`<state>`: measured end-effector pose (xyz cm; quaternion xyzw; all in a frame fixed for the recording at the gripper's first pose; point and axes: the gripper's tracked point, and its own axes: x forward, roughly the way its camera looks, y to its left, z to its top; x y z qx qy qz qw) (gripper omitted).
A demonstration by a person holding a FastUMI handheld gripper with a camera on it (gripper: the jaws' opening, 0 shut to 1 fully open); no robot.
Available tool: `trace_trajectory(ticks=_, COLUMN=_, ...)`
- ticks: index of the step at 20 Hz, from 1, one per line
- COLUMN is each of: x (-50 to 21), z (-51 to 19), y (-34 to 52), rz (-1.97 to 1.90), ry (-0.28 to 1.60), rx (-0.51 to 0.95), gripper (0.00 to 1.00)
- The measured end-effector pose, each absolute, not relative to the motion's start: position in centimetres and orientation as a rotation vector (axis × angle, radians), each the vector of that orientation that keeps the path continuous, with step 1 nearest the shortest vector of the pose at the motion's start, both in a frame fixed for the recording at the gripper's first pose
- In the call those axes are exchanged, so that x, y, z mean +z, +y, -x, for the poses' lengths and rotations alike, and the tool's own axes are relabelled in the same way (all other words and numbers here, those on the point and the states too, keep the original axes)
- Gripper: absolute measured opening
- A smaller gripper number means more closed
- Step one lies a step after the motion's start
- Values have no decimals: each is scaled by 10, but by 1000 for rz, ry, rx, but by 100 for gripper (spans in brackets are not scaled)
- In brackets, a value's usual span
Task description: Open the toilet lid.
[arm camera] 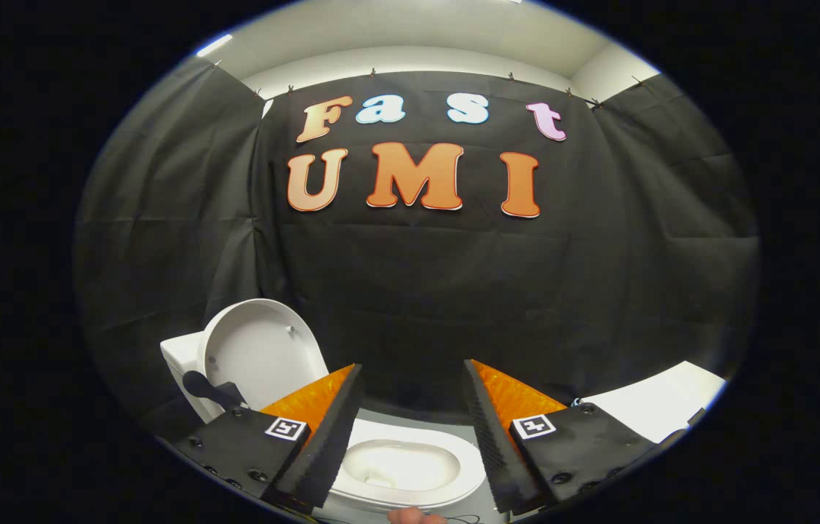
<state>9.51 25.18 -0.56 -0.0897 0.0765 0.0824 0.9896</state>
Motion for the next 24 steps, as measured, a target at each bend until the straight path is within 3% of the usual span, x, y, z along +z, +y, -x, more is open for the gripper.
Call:
trace_trajectory(ticks=11, x=-12, z=-51, y=151, rz=159, ry=123, rx=134, gripper=88)
trace_trajectory(ticks=24, x=-56, z=-31, y=160, rz=125, ry=152, rx=215, gripper=87)
